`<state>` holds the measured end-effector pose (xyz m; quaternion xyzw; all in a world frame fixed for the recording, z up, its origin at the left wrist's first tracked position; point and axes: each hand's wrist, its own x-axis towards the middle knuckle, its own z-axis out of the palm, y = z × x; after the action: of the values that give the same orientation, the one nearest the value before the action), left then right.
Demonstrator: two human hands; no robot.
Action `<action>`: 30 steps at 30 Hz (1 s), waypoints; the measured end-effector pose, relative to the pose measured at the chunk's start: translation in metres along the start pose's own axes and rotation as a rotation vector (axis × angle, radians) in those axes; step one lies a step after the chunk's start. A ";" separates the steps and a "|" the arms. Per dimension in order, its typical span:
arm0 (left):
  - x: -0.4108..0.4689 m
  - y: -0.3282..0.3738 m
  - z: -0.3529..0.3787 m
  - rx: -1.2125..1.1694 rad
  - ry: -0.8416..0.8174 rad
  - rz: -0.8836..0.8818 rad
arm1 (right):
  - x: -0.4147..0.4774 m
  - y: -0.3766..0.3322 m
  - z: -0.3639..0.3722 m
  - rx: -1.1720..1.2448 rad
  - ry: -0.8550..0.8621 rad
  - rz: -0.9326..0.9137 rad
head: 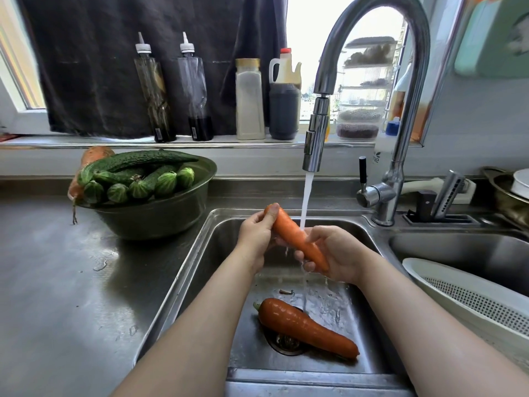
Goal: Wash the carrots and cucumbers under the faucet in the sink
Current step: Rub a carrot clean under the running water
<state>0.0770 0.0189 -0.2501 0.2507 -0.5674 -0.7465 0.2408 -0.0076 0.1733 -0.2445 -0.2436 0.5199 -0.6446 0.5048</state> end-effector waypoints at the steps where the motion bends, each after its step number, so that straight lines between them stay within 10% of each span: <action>1: 0.003 -0.001 -0.002 -0.019 0.041 -0.016 | 0.000 0.001 -0.001 -0.004 -0.014 0.002; 14: 0.006 0.017 -0.018 -0.424 -0.062 -0.128 | 0.003 0.004 0.015 -0.090 0.172 0.015; 30: 0.010 0.007 -0.012 -0.043 0.077 -0.018 | -0.003 0.003 0.021 -0.249 0.191 -0.019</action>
<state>0.0776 0.0021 -0.2466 0.2790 -0.5392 -0.7505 0.2610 0.0122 0.1677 -0.2395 -0.2467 0.6391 -0.6002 0.4129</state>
